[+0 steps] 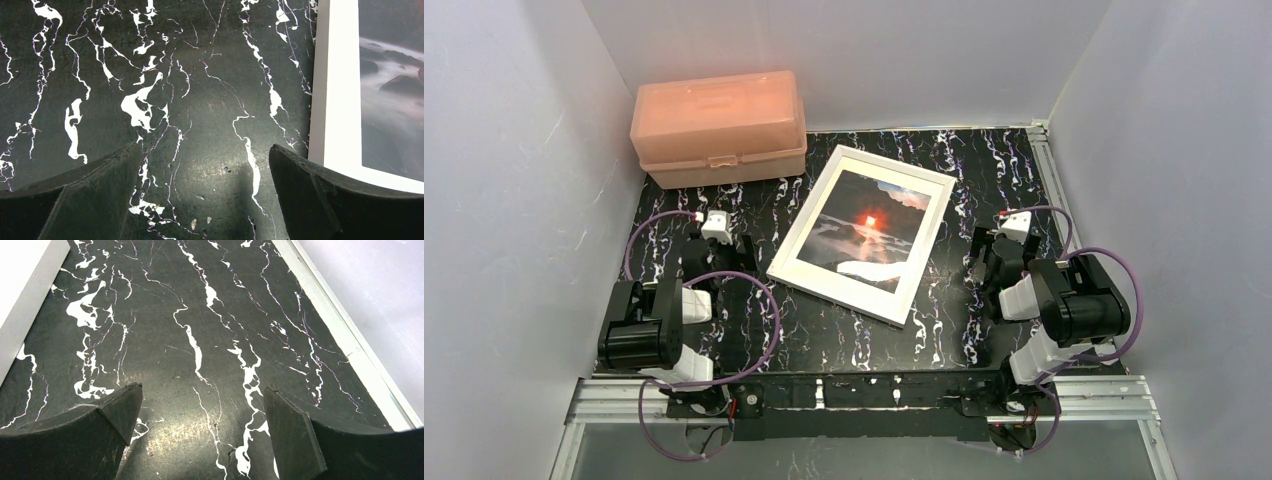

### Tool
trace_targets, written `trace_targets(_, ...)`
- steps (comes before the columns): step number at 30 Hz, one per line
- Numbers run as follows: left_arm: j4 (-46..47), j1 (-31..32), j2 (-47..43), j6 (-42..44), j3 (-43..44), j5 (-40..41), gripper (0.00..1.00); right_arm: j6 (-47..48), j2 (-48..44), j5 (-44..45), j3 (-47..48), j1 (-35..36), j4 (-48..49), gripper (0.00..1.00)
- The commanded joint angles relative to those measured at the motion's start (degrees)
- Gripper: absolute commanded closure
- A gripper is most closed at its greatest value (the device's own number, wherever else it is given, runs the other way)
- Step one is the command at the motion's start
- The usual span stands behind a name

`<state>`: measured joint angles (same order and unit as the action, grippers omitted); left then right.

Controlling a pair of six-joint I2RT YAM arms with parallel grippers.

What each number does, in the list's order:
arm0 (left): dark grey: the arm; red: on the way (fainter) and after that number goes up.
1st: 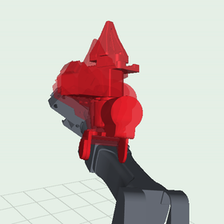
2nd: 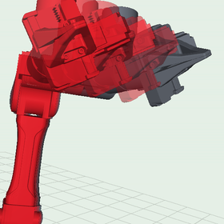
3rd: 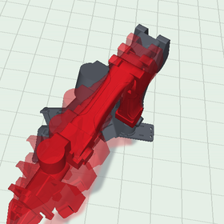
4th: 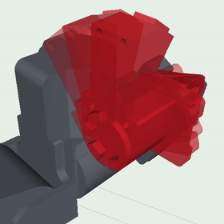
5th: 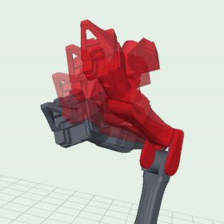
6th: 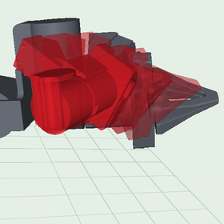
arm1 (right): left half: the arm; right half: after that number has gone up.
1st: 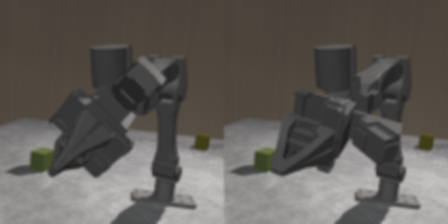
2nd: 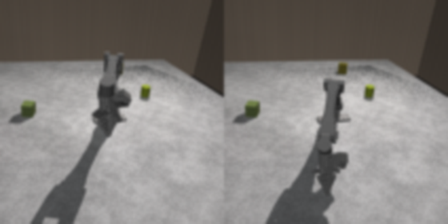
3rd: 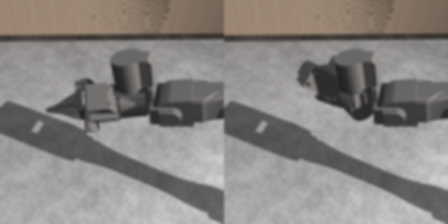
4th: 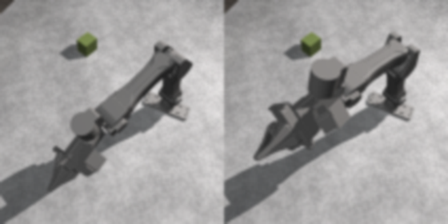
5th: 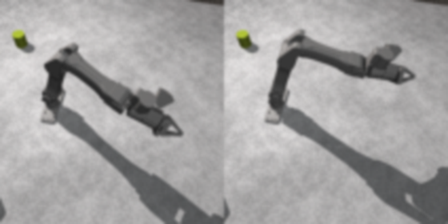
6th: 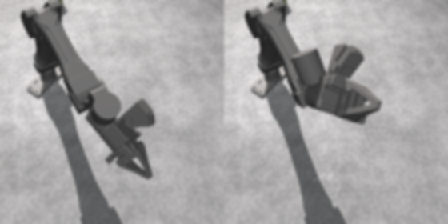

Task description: Put the photo into the frame

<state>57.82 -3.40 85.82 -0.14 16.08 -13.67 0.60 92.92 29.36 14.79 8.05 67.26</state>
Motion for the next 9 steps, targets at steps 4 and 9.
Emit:
trace_targets(4, 0.60, -0.12, -0.35, 0.80, 1.07, 1.18, 0.02, -0.16, -0.63, -0.12, 0.13, -0.05, 1.82, 0.01)
trace_targets(9, -1.04, 1.81, -1.52, 0.57, 1.03, 7.93, 0.02, -0.16, -0.64, -0.14, 0.14, 0.01, 1.82, 0.01)
